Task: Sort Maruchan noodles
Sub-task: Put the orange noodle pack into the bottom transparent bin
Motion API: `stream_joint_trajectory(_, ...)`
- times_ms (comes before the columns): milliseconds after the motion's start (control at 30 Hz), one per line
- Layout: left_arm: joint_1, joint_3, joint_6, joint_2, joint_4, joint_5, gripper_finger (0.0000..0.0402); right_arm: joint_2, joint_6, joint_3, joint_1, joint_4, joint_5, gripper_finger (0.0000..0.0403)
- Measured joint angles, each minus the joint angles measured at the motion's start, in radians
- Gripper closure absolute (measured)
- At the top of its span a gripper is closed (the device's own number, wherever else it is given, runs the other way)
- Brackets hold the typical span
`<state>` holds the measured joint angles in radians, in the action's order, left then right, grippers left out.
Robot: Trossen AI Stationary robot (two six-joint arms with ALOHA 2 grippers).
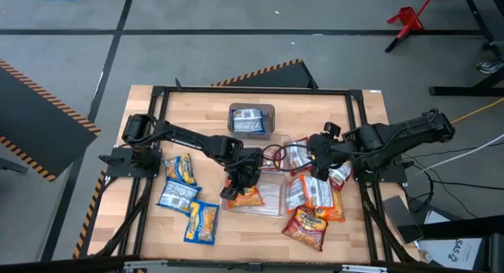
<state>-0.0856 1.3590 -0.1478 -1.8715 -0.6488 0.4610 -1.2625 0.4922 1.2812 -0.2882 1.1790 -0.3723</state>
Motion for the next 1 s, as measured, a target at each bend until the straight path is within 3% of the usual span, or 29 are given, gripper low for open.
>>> stream_joint_trajectory(200, 0.0, 0.0, 0.014, 0.057, -0.037, -0.058, 0.0274, 0.0, -0.002, 0.0, 0.0, 0.0, 0.0, 0.0191)
stream_joint_trajectory(433, -0.008, 0.0, 0.043, 0.185, -0.013, -0.312, 0.0266, 0.0, -0.003, 0.0, 0.0, -0.001, -0.001, 0.0191)
stream_joint_trajectory(567, -0.044, 0.002, 0.007, 0.193, 0.04, -0.345, 0.0293, 0.0, -0.003, 0.0, 0.0, 0.0, -0.001, 0.0191)
stream_joint_trajectory(700, -0.076, 0.001, -0.018, 0.132, 0.029, -0.35, 0.0349, 0.0, -0.003, 0.0, 0.0, 0.0, -0.002, 0.0191)
stream_joint_trajectory(800, -0.088, -0.001, -0.02, 0.084, 0.037, -0.427, 0.0391, 0.0, -0.003, 0.0, 0.0, 0.0, -0.002, 0.0191)
stream_joint_trajectory(900, -0.095, 0.0, -0.02, 0.049, 0.038, -0.519, 0.0394, 0.0, -0.003, 0.0, 0.0, 0.0, -0.002, 0.0191)
stream_joint_trajectory(1000, -0.095, 0.0, -0.019, 0.023, 0.034, -0.516, 0.0396, 0.0, -0.003, 0.0, 0.0, 0.0, -0.002, 0.0191)
